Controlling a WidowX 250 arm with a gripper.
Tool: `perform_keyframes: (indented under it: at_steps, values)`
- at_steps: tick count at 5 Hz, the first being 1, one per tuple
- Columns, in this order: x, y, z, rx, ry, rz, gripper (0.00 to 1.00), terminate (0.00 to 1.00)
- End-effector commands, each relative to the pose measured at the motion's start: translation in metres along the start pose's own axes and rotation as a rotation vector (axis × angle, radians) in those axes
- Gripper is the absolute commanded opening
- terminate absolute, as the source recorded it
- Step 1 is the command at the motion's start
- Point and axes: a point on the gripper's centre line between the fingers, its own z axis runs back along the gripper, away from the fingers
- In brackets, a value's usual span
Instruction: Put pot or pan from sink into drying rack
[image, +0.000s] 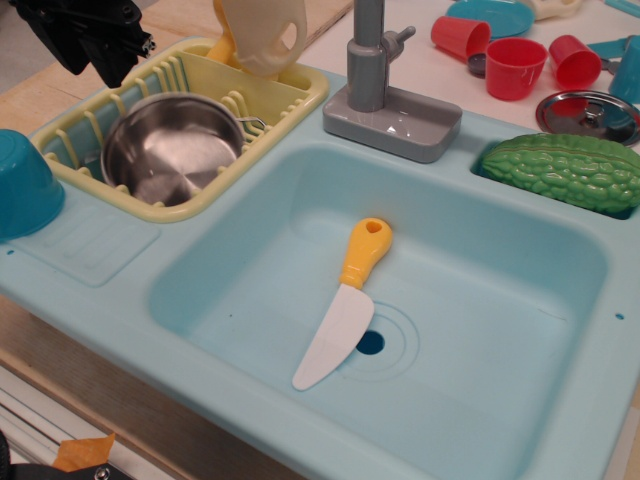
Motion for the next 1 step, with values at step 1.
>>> perform_keyframes:
  at_steps: [1]
  values:
    - [0.0042,0.0043,0.0054,0.016,-0.024,0.004,1.00,1.00]
